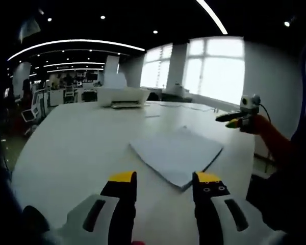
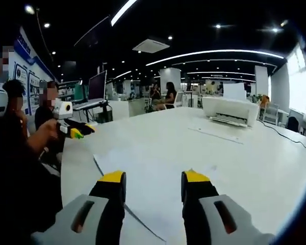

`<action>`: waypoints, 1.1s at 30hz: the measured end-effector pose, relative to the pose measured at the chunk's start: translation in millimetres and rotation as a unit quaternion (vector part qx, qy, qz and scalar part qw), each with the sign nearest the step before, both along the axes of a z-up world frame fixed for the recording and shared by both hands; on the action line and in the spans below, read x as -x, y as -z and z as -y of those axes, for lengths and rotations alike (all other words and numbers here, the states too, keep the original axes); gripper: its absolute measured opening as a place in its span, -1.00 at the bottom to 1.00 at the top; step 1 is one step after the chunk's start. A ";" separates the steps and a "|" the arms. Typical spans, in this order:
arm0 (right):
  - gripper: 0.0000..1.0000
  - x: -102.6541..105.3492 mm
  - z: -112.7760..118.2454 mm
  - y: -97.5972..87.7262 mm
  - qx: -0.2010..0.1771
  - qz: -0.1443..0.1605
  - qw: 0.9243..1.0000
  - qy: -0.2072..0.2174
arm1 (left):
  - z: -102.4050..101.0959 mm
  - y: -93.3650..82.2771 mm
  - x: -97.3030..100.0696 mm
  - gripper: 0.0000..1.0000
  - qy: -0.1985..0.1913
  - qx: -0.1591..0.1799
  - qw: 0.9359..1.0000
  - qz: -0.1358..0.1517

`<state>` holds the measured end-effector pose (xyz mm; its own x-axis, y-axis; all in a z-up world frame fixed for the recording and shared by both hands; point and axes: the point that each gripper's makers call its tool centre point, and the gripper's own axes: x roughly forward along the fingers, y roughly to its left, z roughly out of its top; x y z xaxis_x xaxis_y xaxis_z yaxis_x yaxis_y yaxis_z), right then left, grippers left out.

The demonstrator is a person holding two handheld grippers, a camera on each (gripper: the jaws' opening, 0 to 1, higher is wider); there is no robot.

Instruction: Organize the stack of printing papers by aligning and flattening the scattered papers on the table

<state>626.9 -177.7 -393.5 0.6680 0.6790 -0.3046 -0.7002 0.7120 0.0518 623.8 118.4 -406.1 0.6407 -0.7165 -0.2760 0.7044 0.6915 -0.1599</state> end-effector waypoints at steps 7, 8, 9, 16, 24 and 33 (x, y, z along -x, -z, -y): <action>-0.11 13.0 -1.7 -5.7 -0.009 0.008 1.000 -0.011 | -9.7 -4.1 12.6 0.02 -0.005 0.008 1.000 0.005; -0.11 14.2 -1.2 -6.0 -0.010 0.007 1.000 -0.011 | -13.0 -3.9 12.8 0.03 -0.006 0.008 1.000 0.004; -0.10 15.4 -0.6 -6.3 -0.010 0.007 1.000 -0.010 | -16.3 -3.6 13.0 0.03 -0.008 0.009 1.000 0.004; -0.07 20.7 4.6 -8.7 -0.024 0.004 1.000 -0.007 | -33.4 1.5 20.0 0.04 -0.017 0.015 1.000 -0.002; -0.03 29.1 8.3 -7.7 -0.037 -0.003 0.999 -0.007 | -53.9 0.2 32.2 0.04 -0.034 0.026 0.999 -0.005; -0.03 30.9 16.4 -13.5 -0.042 0.003 0.999 0.005 | -65.1 -5.3 44.0 0.05 -0.043 0.034 0.999 -0.002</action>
